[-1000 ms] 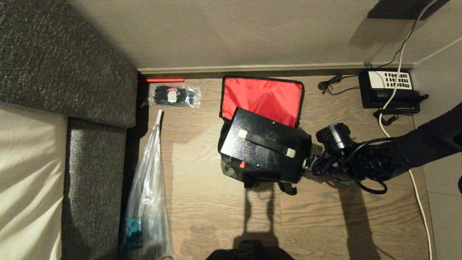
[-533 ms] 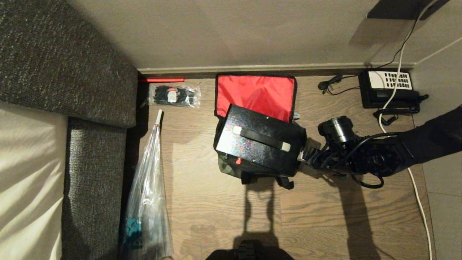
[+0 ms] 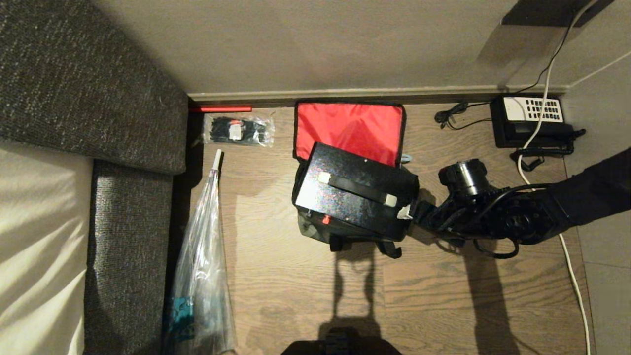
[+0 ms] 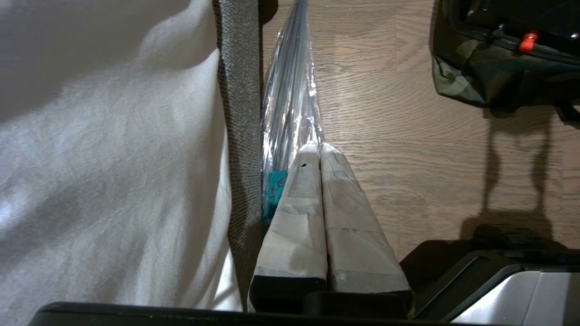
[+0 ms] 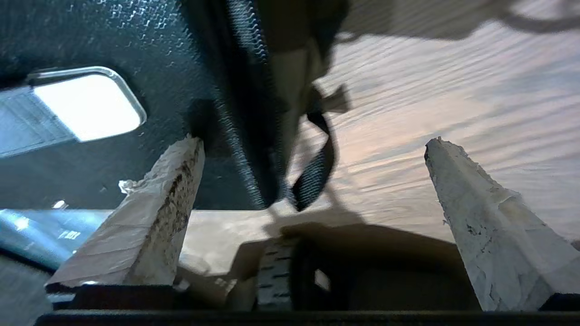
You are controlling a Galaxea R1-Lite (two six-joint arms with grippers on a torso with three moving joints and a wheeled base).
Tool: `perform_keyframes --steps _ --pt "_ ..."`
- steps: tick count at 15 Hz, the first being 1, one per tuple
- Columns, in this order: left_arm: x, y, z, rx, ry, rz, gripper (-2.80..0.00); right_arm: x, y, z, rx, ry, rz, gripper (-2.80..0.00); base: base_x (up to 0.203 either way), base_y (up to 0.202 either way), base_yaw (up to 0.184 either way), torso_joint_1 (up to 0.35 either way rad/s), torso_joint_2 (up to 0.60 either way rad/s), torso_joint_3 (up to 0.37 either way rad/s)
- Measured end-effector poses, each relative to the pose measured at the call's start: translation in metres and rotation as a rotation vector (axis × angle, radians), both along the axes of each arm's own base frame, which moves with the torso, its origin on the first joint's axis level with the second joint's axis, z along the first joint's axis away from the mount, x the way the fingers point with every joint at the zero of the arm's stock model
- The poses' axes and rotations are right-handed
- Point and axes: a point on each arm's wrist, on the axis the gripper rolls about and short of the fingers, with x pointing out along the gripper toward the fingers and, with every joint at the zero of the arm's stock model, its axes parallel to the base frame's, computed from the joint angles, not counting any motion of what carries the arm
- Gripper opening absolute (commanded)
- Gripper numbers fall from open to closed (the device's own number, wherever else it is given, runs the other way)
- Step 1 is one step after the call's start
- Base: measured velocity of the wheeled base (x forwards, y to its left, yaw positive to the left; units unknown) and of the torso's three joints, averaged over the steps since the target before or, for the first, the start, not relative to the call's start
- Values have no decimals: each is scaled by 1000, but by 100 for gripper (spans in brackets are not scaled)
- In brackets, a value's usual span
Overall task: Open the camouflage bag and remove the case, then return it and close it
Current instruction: Close the top of the storage box
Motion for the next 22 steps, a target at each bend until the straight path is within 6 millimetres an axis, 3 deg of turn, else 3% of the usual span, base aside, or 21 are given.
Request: perform_keyframes --steps 15,22 --pt "0 0 0 0 0 -1 -280 -5 -26 -1 52 28 -7 0 0 0 0 0 0 0" --pt "0 0 0 0 0 -1 -280 2 -27 -7 86 23 17 0 0 0 0 0 0 0"
